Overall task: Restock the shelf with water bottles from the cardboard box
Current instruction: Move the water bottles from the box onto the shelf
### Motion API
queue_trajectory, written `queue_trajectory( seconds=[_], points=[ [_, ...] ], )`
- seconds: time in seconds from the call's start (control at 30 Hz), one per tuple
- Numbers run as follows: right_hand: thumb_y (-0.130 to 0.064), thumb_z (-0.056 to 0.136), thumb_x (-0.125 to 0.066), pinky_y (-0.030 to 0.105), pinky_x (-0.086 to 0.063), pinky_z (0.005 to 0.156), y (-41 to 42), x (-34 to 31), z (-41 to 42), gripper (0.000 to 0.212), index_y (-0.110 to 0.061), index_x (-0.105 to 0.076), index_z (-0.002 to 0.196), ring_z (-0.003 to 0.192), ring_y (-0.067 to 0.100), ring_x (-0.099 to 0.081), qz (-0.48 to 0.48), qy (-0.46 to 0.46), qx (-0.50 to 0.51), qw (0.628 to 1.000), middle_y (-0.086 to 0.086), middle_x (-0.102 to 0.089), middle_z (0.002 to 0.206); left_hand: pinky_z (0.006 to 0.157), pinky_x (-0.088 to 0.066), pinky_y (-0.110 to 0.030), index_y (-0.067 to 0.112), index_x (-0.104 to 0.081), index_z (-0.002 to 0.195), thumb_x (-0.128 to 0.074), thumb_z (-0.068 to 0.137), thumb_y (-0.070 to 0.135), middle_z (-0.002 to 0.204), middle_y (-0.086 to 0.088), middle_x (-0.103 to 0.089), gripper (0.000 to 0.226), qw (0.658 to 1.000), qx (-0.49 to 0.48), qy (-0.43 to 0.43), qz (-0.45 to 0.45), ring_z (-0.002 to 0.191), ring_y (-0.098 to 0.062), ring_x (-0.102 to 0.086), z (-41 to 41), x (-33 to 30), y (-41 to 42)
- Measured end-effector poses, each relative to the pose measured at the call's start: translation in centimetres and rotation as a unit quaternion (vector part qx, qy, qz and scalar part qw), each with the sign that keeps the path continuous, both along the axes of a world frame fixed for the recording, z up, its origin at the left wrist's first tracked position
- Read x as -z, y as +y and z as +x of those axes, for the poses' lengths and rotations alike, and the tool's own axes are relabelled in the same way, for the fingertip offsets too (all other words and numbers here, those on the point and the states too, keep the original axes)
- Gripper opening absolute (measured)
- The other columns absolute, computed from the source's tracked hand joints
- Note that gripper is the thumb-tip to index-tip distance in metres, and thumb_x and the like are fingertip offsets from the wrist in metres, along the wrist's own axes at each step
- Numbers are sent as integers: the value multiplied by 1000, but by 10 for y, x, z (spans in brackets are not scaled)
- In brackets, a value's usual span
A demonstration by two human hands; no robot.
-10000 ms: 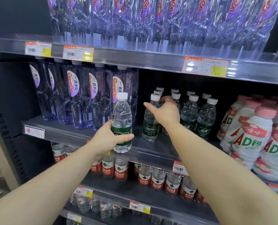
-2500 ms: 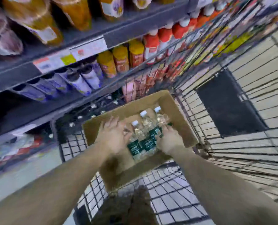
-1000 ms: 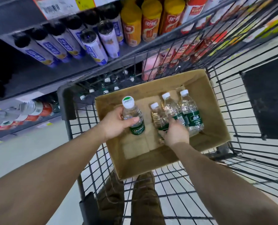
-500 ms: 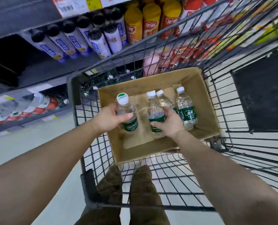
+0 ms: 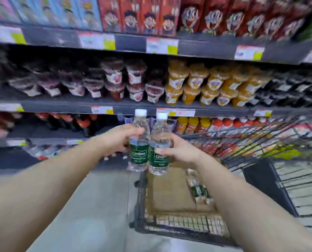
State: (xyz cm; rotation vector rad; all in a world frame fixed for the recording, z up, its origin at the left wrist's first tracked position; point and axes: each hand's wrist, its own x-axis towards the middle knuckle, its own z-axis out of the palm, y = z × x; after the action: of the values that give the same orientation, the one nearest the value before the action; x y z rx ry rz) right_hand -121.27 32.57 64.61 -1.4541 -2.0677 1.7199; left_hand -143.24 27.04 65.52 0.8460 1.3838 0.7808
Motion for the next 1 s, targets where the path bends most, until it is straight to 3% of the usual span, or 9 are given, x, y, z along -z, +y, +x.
queue_trajectory(
  seconds=[0.13,0.2,0.27,0.4,0.53,0.63,0.77,0.87,1.0],
  points=[
    [-74,68,-67,44,-49,96,-37,-61,-116,96,-28,-34,147,130,20,-44,13,57,1,998,-5,-41,147,106,-44,-49,23,-65,122,-73,78,50,129,-8,-67,53,993,-89,0,73,121,-27,-61,-101,-60,-60],
    [-78,63,-67,47,-54,86,-68,-87,-182,104,-26,-34,147,134,23,-42,13,91,-11,996,-5,-38,151,88,-55,-34,22,-67,111,-57,92,50,102,-5,-77,35,987,-118,3,104,93,-19,-73,-154,-88,-103],
    [-72,67,-68,43,-57,76,-103,-109,-251,91,-26,-42,141,130,25,-46,18,130,-40,990,-4,-44,146,62,-56,-22,21,-66,103,-46,99,44,80,0,-78,31,980,-151,9,129,69,-14,-73,-209,-115,-153],
    [-73,59,-73,51,-56,86,-178,-140,-384,87,-31,-49,131,117,29,-59,22,156,-115,981,-2,-57,134,64,-54,-26,22,-61,101,-53,98,33,70,10,-76,14,957,-221,77,172,61,-6,-71,-312,-156,-256],
    [-47,83,-70,55,-57,82,-239,-164,-495,54,-27,-49,129,106,30,-67,26,193,-187,963,4,-63,126,78,-59,-34,15,-59,112,-65,92,36,91,4,-78,30,923,-324,117,173,77,-14,-74,-404,-172,-336],
    [-46,79,-75,52,-58,79,-266,-180,-563,74,-26,-39,141,100,26,-69,31,213,-223,951,3,-58,131,100,-47,-44,18,-47,134,-75,78,52,128,4,-62,71,895,-385,125,187,110,-19,-62,-462,-175,-376],
    [-57,67,-79,48,-60,72,-278,-193,-650,87,-26,-41,139,98,23,-70,66,240,-254,935,4,-52,138,104,-43,-45,19,-41,143,-79,65,63,140,1,-54,98,867,-426,159,203,119,-22,-57,-527,-181,-401],
    [-51,74,-77,47,-60,73,-274,-198,-714,80,-24,-40,140,99,21,-68,89,261,-275,921,3,-55,134,104,-45,-46,17,-40,144,-80,65,61,139,-1,-53,99,841,-451,206,215,120,-24,-56,-577,-187,-403],
    [-52,79,-73,39,-55,84,-263,-209,-792,81,-22,-35,144,109,18,-59,176,256,-302,901,-6,-50,132,97,-52,-44,21,-48,131,-80,76,45,125,-2,-63,68,797,-498,257,223,108,-21,-64,-652,-194,-395]
  ],
)
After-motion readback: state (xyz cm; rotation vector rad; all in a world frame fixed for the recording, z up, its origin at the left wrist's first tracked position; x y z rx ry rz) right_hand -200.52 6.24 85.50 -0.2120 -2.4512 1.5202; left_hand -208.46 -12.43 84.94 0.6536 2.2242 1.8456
